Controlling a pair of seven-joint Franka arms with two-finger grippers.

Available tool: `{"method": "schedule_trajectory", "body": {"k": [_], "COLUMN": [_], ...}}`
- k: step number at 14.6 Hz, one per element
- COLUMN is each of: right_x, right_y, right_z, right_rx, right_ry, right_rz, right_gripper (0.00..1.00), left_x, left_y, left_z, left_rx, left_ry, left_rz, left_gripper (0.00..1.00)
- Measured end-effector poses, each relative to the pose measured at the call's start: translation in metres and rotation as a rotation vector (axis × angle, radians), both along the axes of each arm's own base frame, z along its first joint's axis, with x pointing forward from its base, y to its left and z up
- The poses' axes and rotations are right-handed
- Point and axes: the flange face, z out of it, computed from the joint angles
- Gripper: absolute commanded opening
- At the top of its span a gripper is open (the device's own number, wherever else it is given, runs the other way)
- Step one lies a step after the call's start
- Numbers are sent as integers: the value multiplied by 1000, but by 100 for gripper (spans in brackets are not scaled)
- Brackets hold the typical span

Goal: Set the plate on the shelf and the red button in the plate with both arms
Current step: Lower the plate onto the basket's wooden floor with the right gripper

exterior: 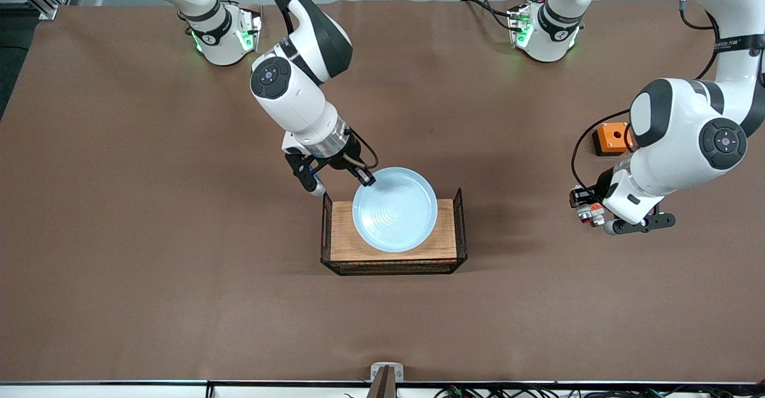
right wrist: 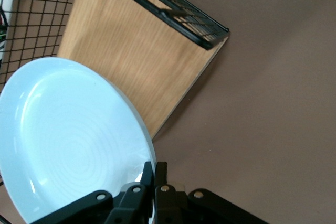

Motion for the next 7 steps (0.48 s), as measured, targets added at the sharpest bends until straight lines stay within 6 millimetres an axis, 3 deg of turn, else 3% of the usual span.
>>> {"method": "schedule_trajectory", "body": {"k": [7], "right_x": [-14], "right_y": [14], "right_z": [-31], "right_rx": [17], "right_ry": [-67], "right_rz": [-3], "right_gripper": [0], "left_x": [0], "left_y": [0], "left_z": [0], "left_rx": [0], "left_ry": [0], "left_rz": [0], "left_gripper": [34]}}
